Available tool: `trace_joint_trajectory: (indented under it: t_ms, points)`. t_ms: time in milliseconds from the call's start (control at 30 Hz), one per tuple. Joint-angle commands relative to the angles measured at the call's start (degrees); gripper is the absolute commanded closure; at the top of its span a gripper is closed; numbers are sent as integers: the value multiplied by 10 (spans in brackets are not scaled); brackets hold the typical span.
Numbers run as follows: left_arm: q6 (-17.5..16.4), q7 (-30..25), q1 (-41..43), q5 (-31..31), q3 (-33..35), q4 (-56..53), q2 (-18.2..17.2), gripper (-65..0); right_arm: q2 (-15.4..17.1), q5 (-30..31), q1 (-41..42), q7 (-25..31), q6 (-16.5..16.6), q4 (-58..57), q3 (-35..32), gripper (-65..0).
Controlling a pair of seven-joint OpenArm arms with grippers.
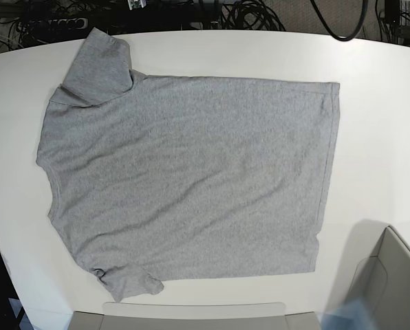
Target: Fold the T-shirt properly
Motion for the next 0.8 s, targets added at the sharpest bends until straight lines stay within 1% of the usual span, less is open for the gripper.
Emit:
trace_joint_trajectory:
  t_ms: [0,200,300,500,600,667,767]
  points:
    - [2,-46,10,-1,-1,1,-2,-12,0,2,-16,13,2,15,0,-3]
    - [2,-167,36,-1,0,1,-4,-13,1,2,-75,15,1,118,0,-3]
    - [2,-211,49,-1,0,1,-5,-13,2,2,-115,15,1,185,0,-3]
    - [2,-210,69,-1,0,2,-6,-13,15,2,-191,16,1,314,-1,-3]
    - [2,-210,82,-1,0,13,-16,-13,27,2,-222,23,1,380,-1,-3]
    - [2,-210,96,-1,0,39,-17,-13,27,7,-239,45,0,418,2,-3]
    - [3,-210,144,-1,-11,133,-17,-13,38,40,-271,73,0,491,3,-3]
